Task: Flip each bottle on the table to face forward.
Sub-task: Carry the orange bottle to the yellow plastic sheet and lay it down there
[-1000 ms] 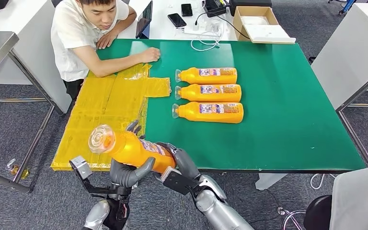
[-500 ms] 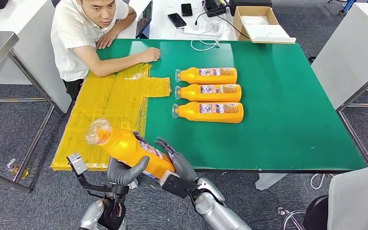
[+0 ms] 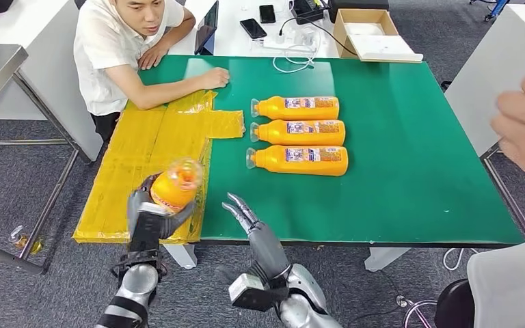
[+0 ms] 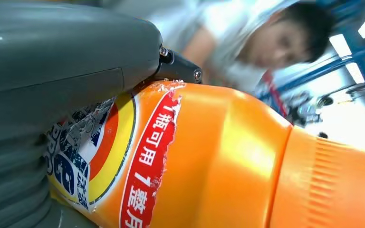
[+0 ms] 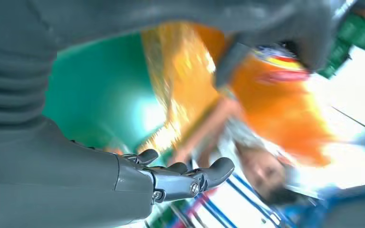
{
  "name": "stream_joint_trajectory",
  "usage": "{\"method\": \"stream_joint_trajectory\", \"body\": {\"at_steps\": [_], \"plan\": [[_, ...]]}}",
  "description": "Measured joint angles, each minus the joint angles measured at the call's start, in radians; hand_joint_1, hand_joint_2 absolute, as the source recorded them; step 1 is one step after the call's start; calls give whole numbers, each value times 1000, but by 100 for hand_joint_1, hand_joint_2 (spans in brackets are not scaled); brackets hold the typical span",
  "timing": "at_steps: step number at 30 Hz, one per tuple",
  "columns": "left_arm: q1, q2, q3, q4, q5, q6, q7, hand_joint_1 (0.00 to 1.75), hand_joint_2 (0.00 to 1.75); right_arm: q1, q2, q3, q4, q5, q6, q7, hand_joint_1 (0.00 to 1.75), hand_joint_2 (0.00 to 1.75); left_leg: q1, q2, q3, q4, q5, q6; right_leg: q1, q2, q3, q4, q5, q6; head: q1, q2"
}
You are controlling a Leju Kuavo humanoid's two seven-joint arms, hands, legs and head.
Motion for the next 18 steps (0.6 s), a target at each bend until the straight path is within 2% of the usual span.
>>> {"method": "stream_joint_trajectory", "body": {"at_steps": [2, 3, 5, 6, 7, 9, 12, 14, 18], "plan": [[-21, 7, 13, 27, -77, 31, 8, 135, 175, 18, -8, 1, -53, 9, -6, 1, 0, 0, 0, 1, 0, 0, 0, 0, 0, 0, 0, 0, 0, 0, 0, 0], [-28, 10, 18, 37, -90, 35, 10, 117, 175, 24, -12, 1, -73, 10, -7, 1, 0, 0, 0, 1, 0, 0, 0, 0, 0, 0, 0, 0, 0, 0, 0, 0], [-36, 13, 25, 52, -109, 41, 16, 110, 175, 32, -19, 2, -101, 11, -7, 2, 0, 0, 0, 1, 0, 0, 0, 0, 0, 0, 0, 0, 0, 0, 0, 0], [-39, 15, 28, 58, -125, 45, 22, 116, 175, 36, -21, 3, -112, 10, -6, 2, 0, 0, 0, 1, 0, 0, 0, 0, 0, 0, 0, 0, 0, 0, 0, 0], [-45, 16, 30, 68, -152, 51, 31, 133, 175, 40, -24, 4, -123, 5, 1, 2, 0, 0, 0, 0, 0, 0, 0, 0, 0, 0, 0, 0, 0, 0, 0, 0], [-69, 16, 36, 98, -244, 68, 64, 149, 175, 47, -28, 5, -146, -8, 23, 1, 0, 0, 0, 0, 0, 0, 0, 0, 0, 0, 0, 0, 0, 0, 0, 0], [-146, 19, 39, 197, -452, 57, 160, 175, 175, 51, -31, 5, -165, -21, 63, -2, 0, 0, 0, -1, 0, 0, 1, 0, 0, 0, 0, 0, 0, 0, 0, 0], [-219, 21, 36, 299, -545, -21, 219, 175, 175, 46, -30, 5, -167, -32, 92, -8, 0, 0, 0, -1, 0, 0, 2, 0, 0, 0, 0, 0, 1, -1, 0, 0], [-360, 24, 21, 516, -618, -202, 291, 175, 175, 25, -19, 4, -156, -56, 137, -16, 0, 0, 0, 1, 1, 0, 3, -1, 0, 0, 1, 0, 3, -2, 0, 0]]}}
